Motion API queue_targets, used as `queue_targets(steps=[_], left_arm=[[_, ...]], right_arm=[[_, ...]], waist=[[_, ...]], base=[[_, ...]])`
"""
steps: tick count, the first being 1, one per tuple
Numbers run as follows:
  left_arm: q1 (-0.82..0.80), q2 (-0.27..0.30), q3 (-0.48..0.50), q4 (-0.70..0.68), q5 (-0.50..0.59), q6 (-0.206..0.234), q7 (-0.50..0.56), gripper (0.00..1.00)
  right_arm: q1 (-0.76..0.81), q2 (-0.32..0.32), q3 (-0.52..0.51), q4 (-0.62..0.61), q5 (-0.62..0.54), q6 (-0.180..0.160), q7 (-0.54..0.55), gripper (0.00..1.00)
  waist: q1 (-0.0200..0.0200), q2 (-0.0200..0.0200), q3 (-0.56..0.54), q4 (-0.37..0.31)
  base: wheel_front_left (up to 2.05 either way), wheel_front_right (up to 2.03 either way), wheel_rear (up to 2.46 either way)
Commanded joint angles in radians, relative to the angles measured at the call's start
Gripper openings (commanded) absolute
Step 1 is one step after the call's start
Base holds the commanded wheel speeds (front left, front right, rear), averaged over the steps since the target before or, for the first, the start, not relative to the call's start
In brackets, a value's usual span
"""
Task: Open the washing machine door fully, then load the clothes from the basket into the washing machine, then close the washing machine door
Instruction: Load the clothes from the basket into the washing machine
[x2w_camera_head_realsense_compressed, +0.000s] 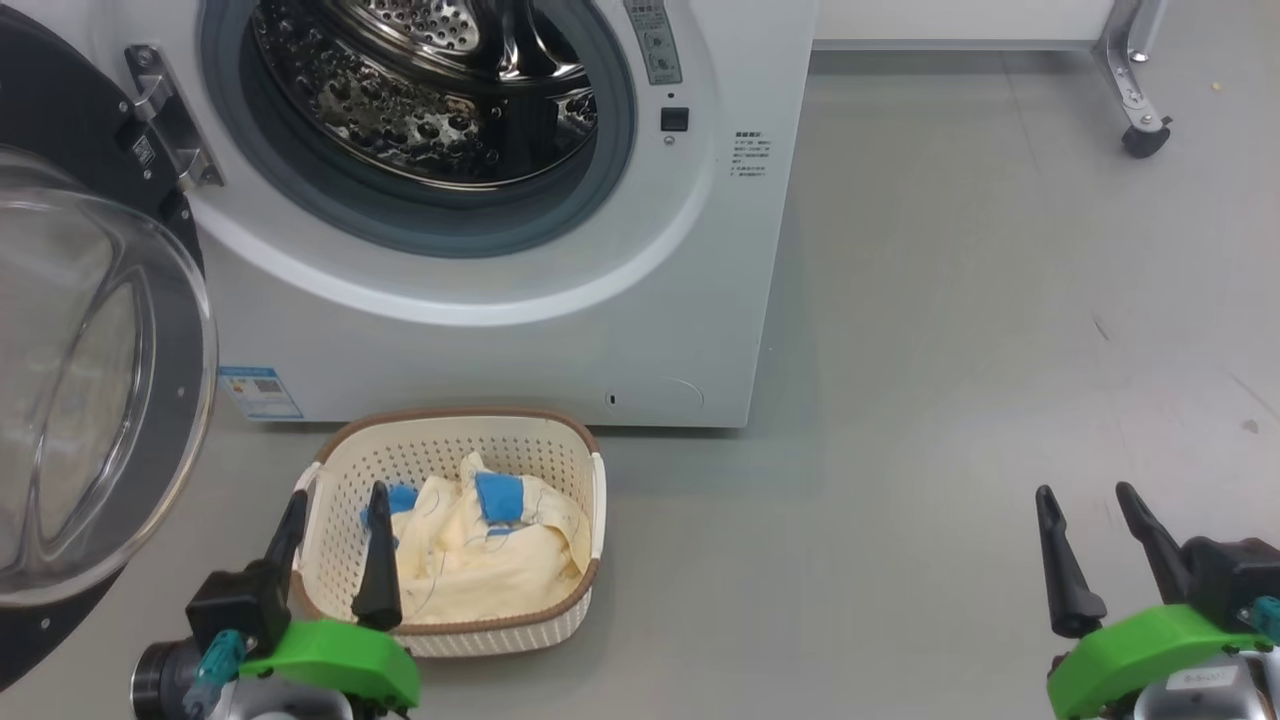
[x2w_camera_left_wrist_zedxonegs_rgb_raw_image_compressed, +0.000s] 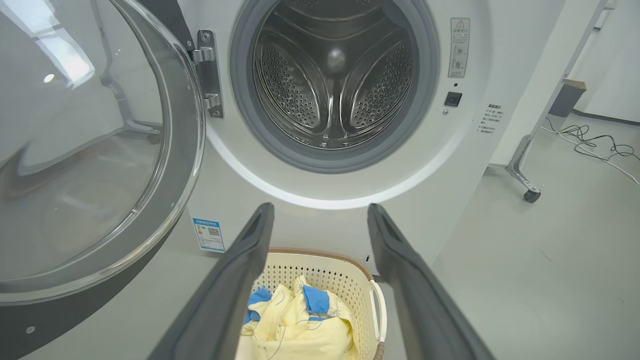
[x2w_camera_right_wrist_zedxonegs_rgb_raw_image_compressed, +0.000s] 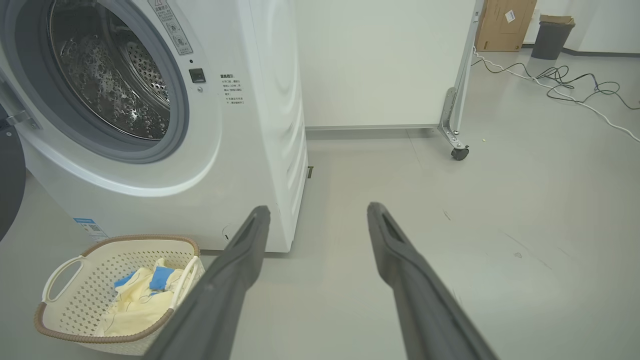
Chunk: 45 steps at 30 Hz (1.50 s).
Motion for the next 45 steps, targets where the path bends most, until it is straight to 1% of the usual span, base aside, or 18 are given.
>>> queue_targets(steps=[1, 9, 16, 39, 45], left_arm=[[-0.06, 0.014, 0.037, -0.026, 0.007, 0.004, -0.003, 1.0], [-0.068, 0.021, 0.031, -0.022, 0.016, 0.017, -0.002, 1.0], [-0.069, 0.023, 0.027, -0.028, 0.012, 0.019, -0.002, 1.0], [-0.059, 0.033, 0.007, -0.022, 0.01, 0.035, 0.015, 1.0], [-0.075, 0.036, -0.018, 0.017, 0.002, 0.009, 0.05, 1.0]], right_arm=[[-0.042, -0.016, 0.018, -0.032, 0.009, 0.0, -0.011, 1.0], [-0.046, -0.016, 0.018, -0.029, 0.011, 0.0, -0.015, 1.0], [-0.051, -0.016, 0.019, -0.03, 0.011, 0.0, -0.017, 1.0], [-0.05, -0.016, 0.031, -0.027, 0.014, 0.0, -0.018, 1.0], [-0.058, -0.016, 0.038, -0.038, 0.013, 0.0, -0.015, 1.0]], waist=[[0.0, -0.0001, 0.002, -0.001], [0.0, -0.0001, 0.013, -0.001], [0.0, -0.0001, 0.021, 0.0], [0.0, -0.0001, 0.023, 0.001], [0.0, -0.0001, 0.054, -0.002]], base=[[1.68, -1.68, 0.0], [1.94, -1.93, -0.01], [1.02, -1.02, 0.0], [0.05, -0.05, 0.0], [0.0, 0.0, 0.0]])
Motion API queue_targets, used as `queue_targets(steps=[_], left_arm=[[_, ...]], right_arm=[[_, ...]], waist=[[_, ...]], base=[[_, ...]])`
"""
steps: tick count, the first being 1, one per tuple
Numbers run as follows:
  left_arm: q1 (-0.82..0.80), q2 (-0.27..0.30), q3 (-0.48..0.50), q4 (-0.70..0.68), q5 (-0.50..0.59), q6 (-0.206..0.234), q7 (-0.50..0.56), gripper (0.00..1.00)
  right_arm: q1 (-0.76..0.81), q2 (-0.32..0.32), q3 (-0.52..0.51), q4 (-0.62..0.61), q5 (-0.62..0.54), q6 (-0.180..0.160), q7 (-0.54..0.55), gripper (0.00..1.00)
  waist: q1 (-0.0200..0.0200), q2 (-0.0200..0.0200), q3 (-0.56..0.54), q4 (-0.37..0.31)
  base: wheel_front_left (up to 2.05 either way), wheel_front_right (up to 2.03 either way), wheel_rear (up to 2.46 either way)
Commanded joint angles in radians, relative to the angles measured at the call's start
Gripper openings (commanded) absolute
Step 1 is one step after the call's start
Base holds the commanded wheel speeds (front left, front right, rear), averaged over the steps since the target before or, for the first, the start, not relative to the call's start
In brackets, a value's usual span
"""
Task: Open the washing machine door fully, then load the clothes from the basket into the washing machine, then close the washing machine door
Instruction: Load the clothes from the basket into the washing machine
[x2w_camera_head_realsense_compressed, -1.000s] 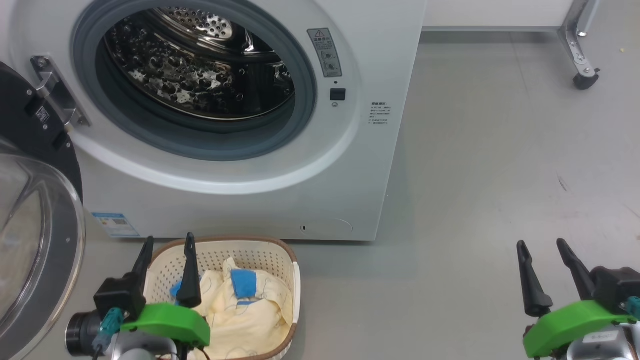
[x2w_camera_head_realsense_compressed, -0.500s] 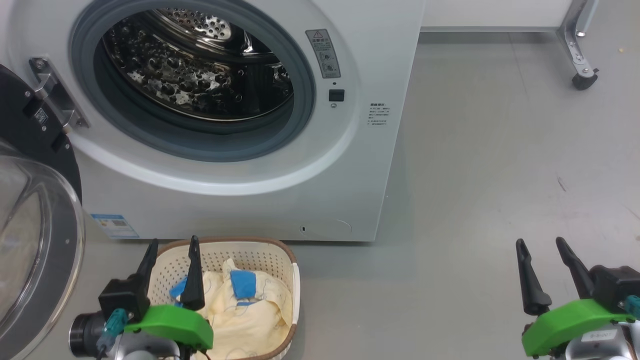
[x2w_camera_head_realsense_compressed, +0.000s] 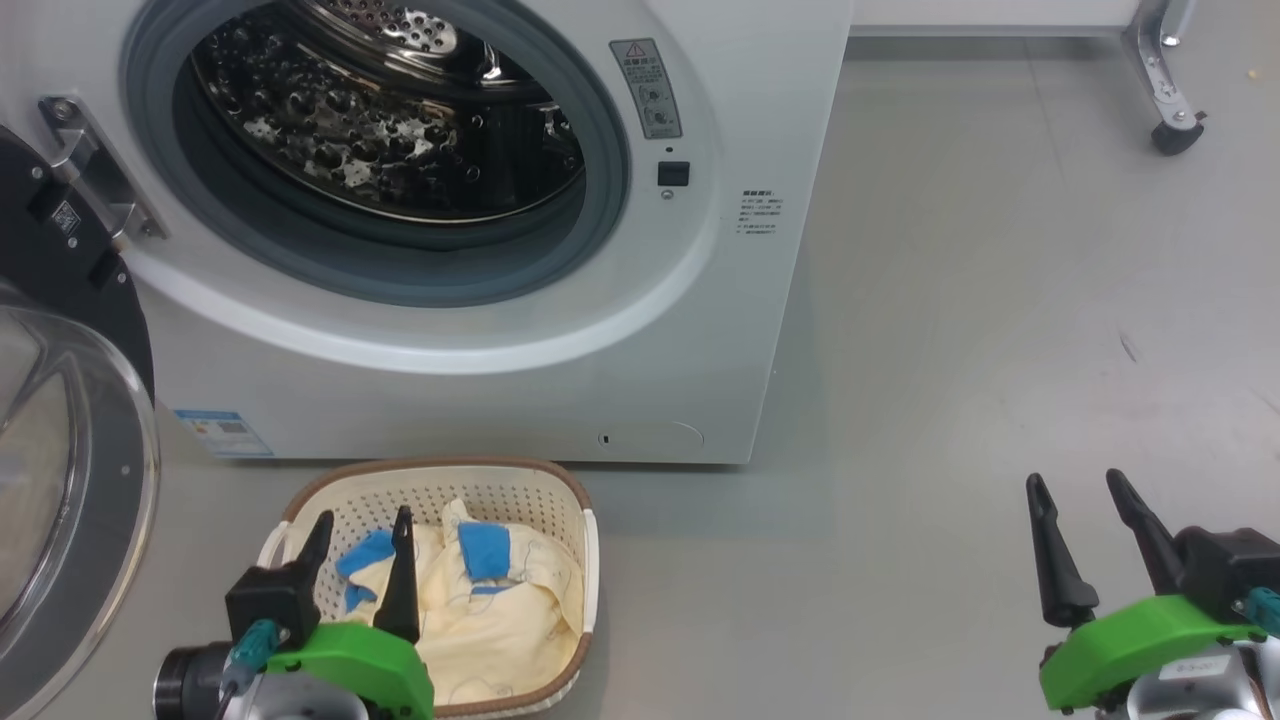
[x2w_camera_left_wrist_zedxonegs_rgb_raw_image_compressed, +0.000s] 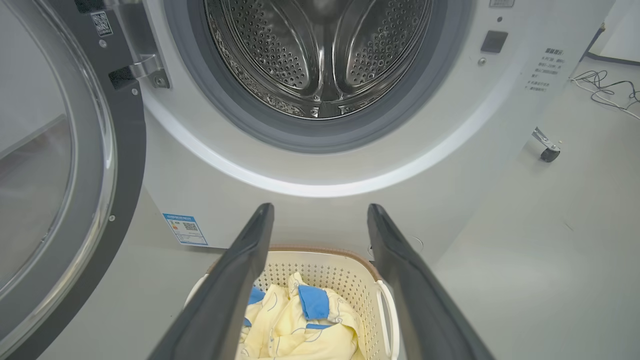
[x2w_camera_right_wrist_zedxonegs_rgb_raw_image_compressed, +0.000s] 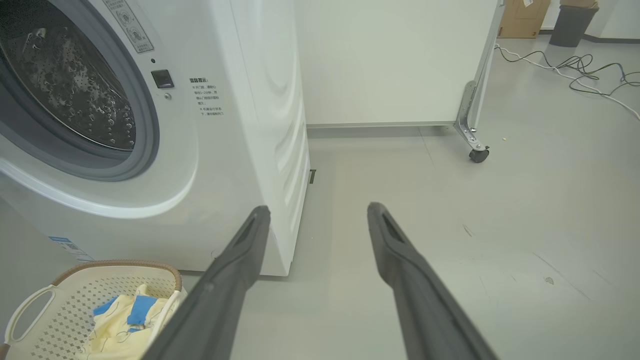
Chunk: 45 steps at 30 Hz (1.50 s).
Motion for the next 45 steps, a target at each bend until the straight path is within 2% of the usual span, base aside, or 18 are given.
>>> queue_targets(steps=[1, 8, 9, 16, 23, 30, 35, 45], left_arm=[[-0.057, 0.024, 0.032, -0.018, -0.008, 0.003, 0.0, 1.0], [-0.128, -0.004, 0.022, 0.16, -0.05, -0.045, 0.041, 1.0], [-0.163, -0.012, 0.021, 0.231, -0.062, -0.065, 0.049, 1.0], [-0.33, -0.039, 0.016, 0.504, -0.09, -0.154, 0.057, 1.0], [-0.507, -0.069, 0.021, 0.729, -0.121, -0.224, 0.09, 1.0], [-0.661, -0.071, 0.071, 0.874, -0.194, -0.292, 0.159, 1.0], [-0.719, -0.064, 0.081, 0.933, -0.225, -0.33, 0.23, 1.0], [-0.792, -0.068, 0.117, 0.979, -0.316, -0.365, 0.369, 1.0]], right_arm=[[-0.047, -0.016, 0.024, -0.041, 0.005, 0.0, -0.006, 1.0], [-0.079, -0.016, 0.033, -0.051, -0.006, 0.0, -0.003, 1.0], [-0.093, -0.016, 0.038, -0.057, -0.008, 0.0, 0.0, 1.0], [-0.151, -0.016, 0.035, -0.086, -0.011, 0.0, 0.001, 1.0], [-0.208, -0.016, 0.027, -0.106, -0.002, 0.0, -0.009, 1.0], [-0.278, -0.016, 0.043, -0.121, 0.012, 0.0, -0.022, 1.0], [-0.306, -0.018, 0.051, -0.123, 0.013, 0.0, -0.029, 1.0], [-0.347, -0.022, 0.071, -0.128, 0.022, 0.0, -0.039, 1.0]], waist=[[0.0, 0.0, 0.013, -0.001], [0.0, 0.0, 0.077, -0.016], [0.0, 0.0, 0.106, -0.025], [0.0, 0.0, 0.25, -0.067], [0.0, 0.0, 0.412, -0.104], [0.0, 0.0, 0.586, -0.138], [0.0, 0.0, 0.657, -0.148], [0.0, 0.0, 0.774, -0.159]], base=[[0.0, 0.0, 0.0], [0.0, 0.0, 0.0], [0.0, 0.0, 0.0], [0.0, 0.0, 0.0], [0.0, 0.0, 0.0], [0.0, 0.0, 0.0], [0.0, 0.0, 0.0], [0.0, 0.0, 0.0]])
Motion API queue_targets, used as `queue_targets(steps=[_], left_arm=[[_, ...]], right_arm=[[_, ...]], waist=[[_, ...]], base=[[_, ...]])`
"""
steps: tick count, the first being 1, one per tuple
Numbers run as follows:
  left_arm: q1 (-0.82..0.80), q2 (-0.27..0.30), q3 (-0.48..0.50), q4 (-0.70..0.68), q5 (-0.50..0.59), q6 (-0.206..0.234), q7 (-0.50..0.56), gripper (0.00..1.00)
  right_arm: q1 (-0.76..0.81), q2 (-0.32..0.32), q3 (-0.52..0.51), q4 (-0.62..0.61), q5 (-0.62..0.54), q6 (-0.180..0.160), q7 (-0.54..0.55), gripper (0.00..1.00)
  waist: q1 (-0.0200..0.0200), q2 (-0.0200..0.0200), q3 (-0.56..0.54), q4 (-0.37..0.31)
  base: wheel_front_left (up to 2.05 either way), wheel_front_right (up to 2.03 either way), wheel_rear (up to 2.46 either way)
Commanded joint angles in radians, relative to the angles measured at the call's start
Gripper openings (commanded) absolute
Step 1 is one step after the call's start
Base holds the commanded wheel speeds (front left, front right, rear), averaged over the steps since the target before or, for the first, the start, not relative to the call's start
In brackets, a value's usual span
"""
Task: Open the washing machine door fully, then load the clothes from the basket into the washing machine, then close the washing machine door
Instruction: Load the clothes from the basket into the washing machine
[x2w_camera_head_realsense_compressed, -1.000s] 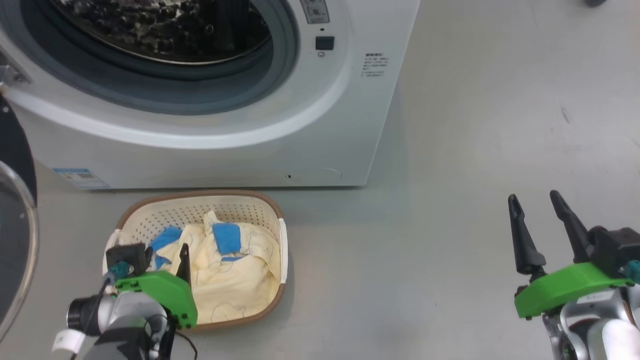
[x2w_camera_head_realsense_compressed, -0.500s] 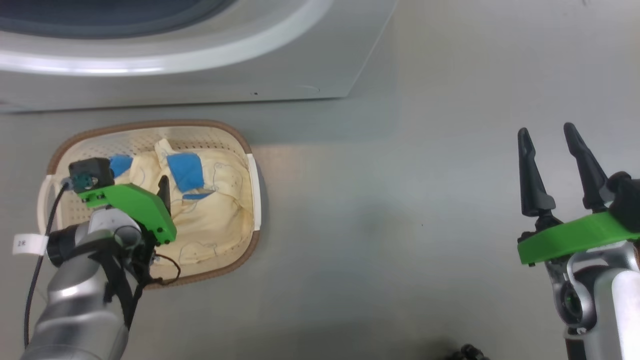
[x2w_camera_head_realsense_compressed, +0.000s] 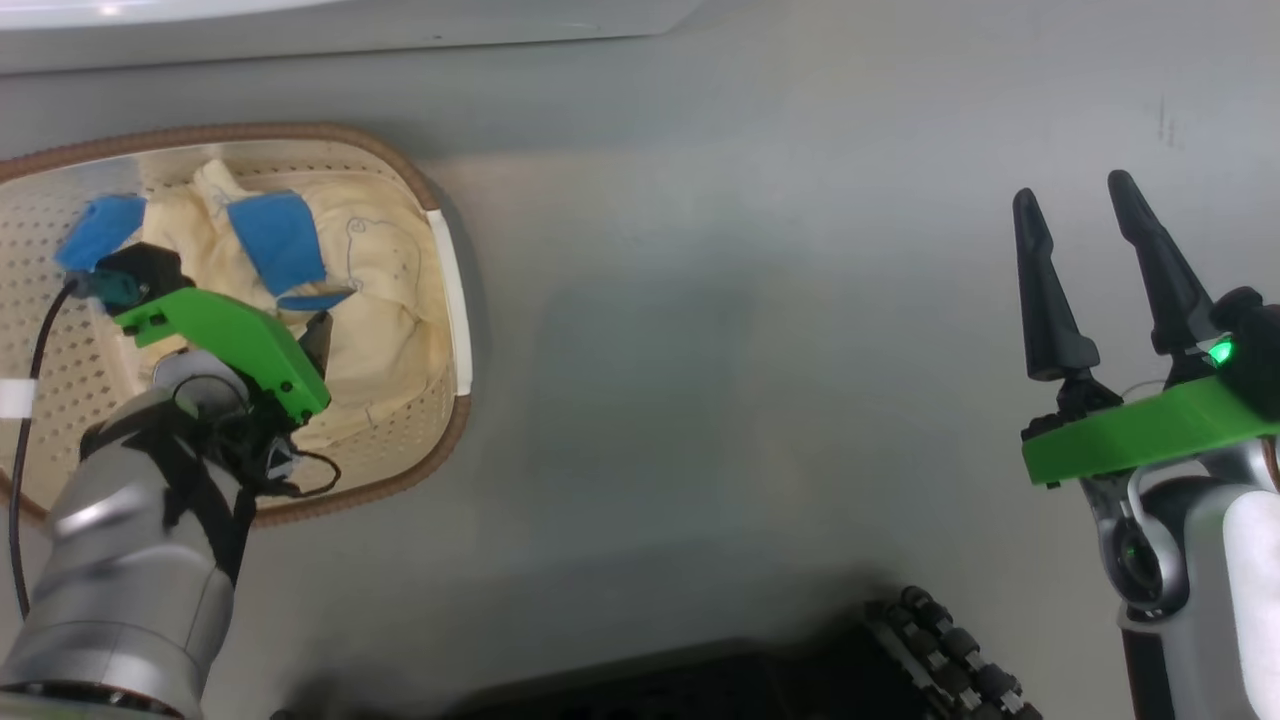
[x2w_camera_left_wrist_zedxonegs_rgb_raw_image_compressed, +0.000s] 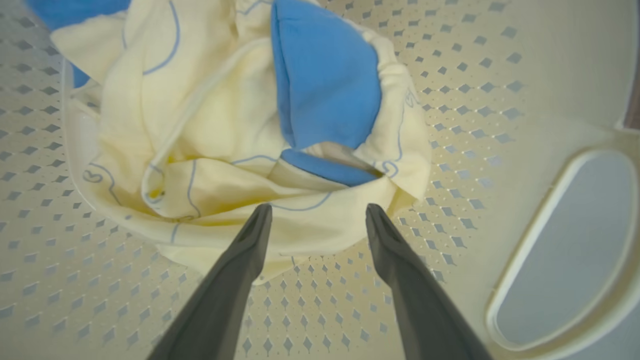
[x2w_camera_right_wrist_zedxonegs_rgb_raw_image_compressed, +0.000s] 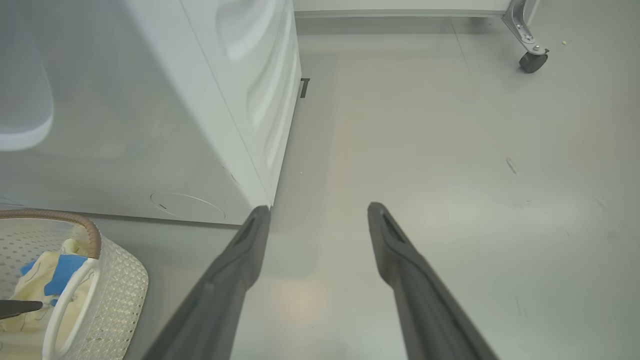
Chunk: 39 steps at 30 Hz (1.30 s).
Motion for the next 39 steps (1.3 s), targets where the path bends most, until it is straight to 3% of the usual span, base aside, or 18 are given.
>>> queue_targets(steps=[1, 11, 18, 19, 20, 21, 30, 39], left_arm=[[0.0, 0.036, 0.027, -0.004, -0.01, -0.003, 0.008, 1.0], [-0.042, 0.06, 0.013, 0.011, -0.016, 0.004, 0.032, 1.0], [-0.038, 0.067, 0.007, 0.022, -0.002, 0.104, -0.014, 1.0], [-0.037, 0.063, 0.008, 0.024, -0.005, 0.11, -0.008, 0.9], [-0.038, 0.063, 0.006, 0.024, -0.001, 0.123, -0.018, 0.24], [-0.036, 0.06, -0.004, 0.025, 0.007, 0.126, -0.012, 0.0], [-0.025, 0.06, -0.033, 0.028, 0.036, 0.159, -0.103, 0.0], [-0.007, 0.064, -0.068, 0.027, 0.073, 0.152, -0.251, 0.0]], right_arm=[[0.006, -0.019, 0.02, -0.036, 0.01, 0.0, -0.01, 1.0], [-0.009, -0.017, 0.034, -0.022, 0.041, 0.0, -0.029, 1.0], [-0.011, -0.015, 0.04, -0.011, 0.058, 0.0, -0.049, 1.0], [-0.011, -0.015, 0.039, -0.009, 0.059, 0.0, -0.051, 1.0], [-0.01, -0.015, 0.038, -0.008, 0.059, 0.0, -0.053, 1.0], [-0.009, -0.015, 0.037, -0.007, 0.061, 0.0, -0.054, 1.0], [-0.006, -0.014, 0.013, -0.014, 0.063, 0.0, -0.054, 1.0], [-0.007, -0.014, -0.011, -0.021, 0.061, 0.0, -0.047, 1.0]], waist=[[-0.0001, 0.0, 0.032, -0.01], [-0.0001, 0.0, 0.132, -0.055], [-0.0001, 0.0, 0.161, -0.086], [-0.0001, 0.0, 0.162, -0.087], [-0.0001, 0.0, 0.162, -0.087], [-0.0001, 0.0, 0.161, -0.087], [-0.0001, 0.0, 0.13, -0.054], [-0.0001, 0.0, 0.072, -0.011]], base=[[0.0, 0.0, 0.0], [0.0, 0.0, 0.0], [0.0, 0.0, 0.0], [0.0, 0.0, 0.0], [0.0, 0.0, 0.0], [0.0, 0.0, 0.0], [0.0, 0.0, 0.0], [0.0, 0.0, 0.0]])
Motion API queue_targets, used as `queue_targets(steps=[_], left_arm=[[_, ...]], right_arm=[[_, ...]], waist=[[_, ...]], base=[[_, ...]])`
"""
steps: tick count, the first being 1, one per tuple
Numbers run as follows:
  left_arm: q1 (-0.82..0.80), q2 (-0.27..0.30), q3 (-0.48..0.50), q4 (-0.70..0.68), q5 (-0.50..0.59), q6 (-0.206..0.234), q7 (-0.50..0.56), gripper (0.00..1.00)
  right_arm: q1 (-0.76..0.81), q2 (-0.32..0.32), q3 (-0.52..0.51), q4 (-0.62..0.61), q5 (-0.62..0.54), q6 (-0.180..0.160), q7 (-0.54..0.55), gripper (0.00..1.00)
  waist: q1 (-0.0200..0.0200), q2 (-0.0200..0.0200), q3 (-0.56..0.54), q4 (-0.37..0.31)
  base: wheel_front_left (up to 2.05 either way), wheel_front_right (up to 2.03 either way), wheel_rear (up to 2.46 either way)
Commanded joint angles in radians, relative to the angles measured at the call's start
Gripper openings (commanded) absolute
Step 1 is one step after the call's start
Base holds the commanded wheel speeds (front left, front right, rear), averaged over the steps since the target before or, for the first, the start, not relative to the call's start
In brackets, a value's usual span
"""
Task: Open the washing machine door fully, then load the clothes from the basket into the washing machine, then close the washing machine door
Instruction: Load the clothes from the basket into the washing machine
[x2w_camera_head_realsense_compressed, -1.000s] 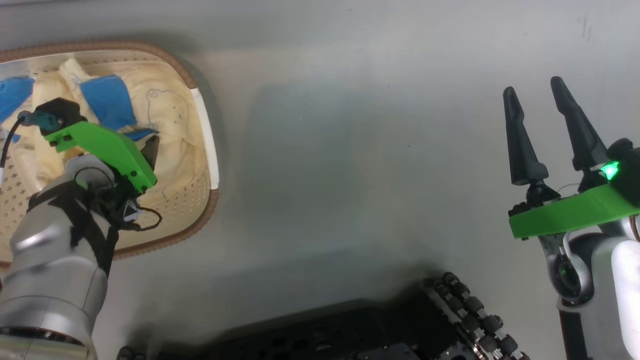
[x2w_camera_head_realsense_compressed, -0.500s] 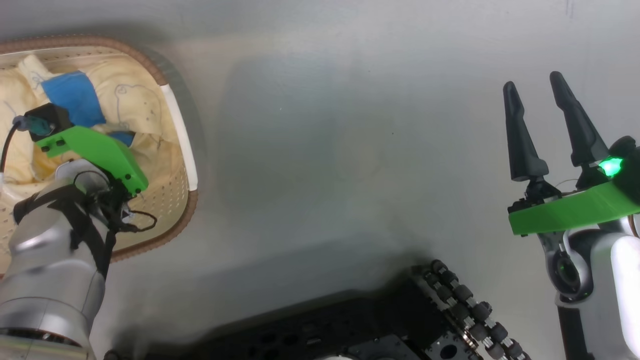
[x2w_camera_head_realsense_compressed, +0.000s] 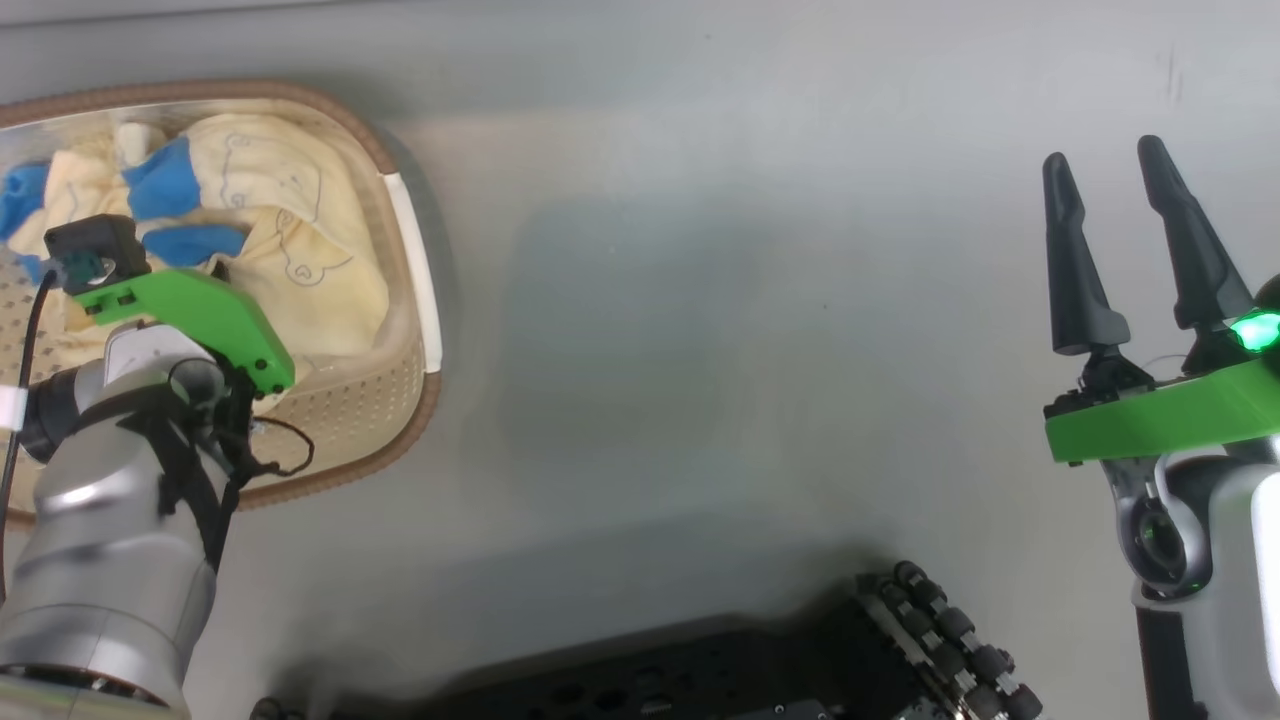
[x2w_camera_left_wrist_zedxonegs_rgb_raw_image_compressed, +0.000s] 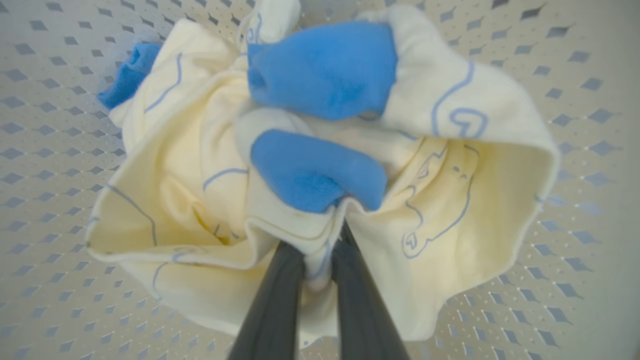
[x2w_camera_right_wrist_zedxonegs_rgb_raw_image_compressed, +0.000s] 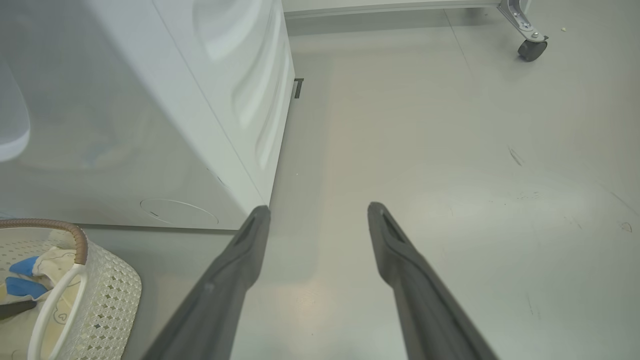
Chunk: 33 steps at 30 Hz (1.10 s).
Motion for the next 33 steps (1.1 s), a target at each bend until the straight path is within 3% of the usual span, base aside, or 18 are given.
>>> queue_targets(steps=[1, 9, 15, 26, 33], left_arm=[[0.048, 0.039, 0.008, -0.004, 0.006, -0.003, -0.029, 0.0], [0.073, 0.015, 0.041, -0.025, -0.027, -0.026, -0.184, 0.0], [0.129, 0.024, 0.067, -0.087, -0.027, -0.029, -0.223, 0.0], [0.399, 0.067, 0.18, -0.52, 0.136, 0.069, -0.224, 0.0], [0.527, 0.071, 0.204, -0.698, 0.2, 0.089, -0.224, 0.0]], right_arm=[[0.03, -0.013, 0.006, -0.029, 0.003, 0.0, 0.001, 1.0], [0.048, -0.013, -0.029, -0.03, -0.003, 0.0, 0.008, 1.0], [0.071, -0.013, -0.036, -0.02, -0.004, 0.0, 0.018, 1.0], [0.142, -0.013, -0.064, -0.006, -0.022, 0.0, 0.04, 1.0], [0.174, -0.018, -0.067, 0.0, -0.038, 0.0, 0.057, 1.0]], waist=[[0.0, 0.0, -0.026, 0.015], [0.0, 0.0, -0.129, 0.052], [0.0, 0.0, -0.233, 0.062], [0.0, 0.0, -0.449, 0.074], [0.0, 0.0, -0.558, 0.092]], base=[[0.0, 0.0, 0.0], [0.0, 0.0, 0.0], [0.0, 0.0, 0.0], [0.0, 0.0, 0.0], [0.0, 0.0, 0.0]])
